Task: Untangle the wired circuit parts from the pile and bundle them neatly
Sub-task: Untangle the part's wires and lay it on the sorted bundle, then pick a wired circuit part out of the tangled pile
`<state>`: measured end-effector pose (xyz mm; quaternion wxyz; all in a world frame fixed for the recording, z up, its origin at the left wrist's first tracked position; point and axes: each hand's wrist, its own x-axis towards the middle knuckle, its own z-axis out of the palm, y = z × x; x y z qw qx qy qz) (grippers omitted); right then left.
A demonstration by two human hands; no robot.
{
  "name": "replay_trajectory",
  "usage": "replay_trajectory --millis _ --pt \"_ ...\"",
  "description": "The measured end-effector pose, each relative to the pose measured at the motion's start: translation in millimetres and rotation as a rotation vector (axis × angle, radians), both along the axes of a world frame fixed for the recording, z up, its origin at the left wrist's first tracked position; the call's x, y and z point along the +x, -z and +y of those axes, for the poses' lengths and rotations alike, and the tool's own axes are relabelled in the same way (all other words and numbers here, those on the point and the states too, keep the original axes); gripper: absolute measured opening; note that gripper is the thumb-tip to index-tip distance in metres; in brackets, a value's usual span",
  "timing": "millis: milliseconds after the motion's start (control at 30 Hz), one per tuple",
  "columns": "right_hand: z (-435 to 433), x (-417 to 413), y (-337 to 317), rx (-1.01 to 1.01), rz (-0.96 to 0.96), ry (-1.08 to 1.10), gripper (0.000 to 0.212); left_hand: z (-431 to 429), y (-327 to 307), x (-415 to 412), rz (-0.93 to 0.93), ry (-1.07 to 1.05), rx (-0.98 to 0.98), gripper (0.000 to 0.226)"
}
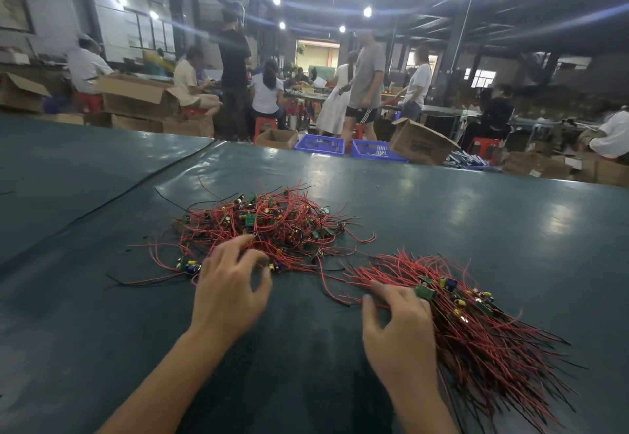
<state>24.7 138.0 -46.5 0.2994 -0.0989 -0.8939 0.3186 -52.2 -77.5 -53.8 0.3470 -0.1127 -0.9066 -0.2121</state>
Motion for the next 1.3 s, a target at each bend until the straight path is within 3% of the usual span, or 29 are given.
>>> replay_trajectory --millis 100,233,500,733,967,1067,1200,1300 --pt "-8 -6 11 -0.087 -0.099 -0.093 0.034 -25 8 -13 -0.161 -0.187 0.016 0.033" --pt "3 -9 20 -0.07 -0.316 0.033 0.046 -38 20 -20 -0.395 -0.224 0.067 0.036" --pt "20 -15 19 -0.142 -0.286 0.1 0.041 -41 20 -23 -0.344 -0.228 0.127 0.026" --pt "39 -18 20 -0.131 -0.292 0.137 0.042 -46 23 -25 -0.451 -0.265 0.004 0.043" --pt "31 -15 22 -0.175 -0.133 0.098 0.035 -51 24 -27 -0.397 -0.31 -0.005 0.034" --pt "21 -13 22 -0.156 -0.121 0.044 0.034 -46 21 -24 -0.233 -0.245 0.058 0.025" --pt "6 -12 21 -0.201 -0.114 -0.073 0.03 -25 6 -12 0.138 0.001 0.096 0.02" --pt "-5 -10 18 -0.296 -0.042 -0.178 0.015 0 -5 3 0.208 0.276 0.087 0.028"
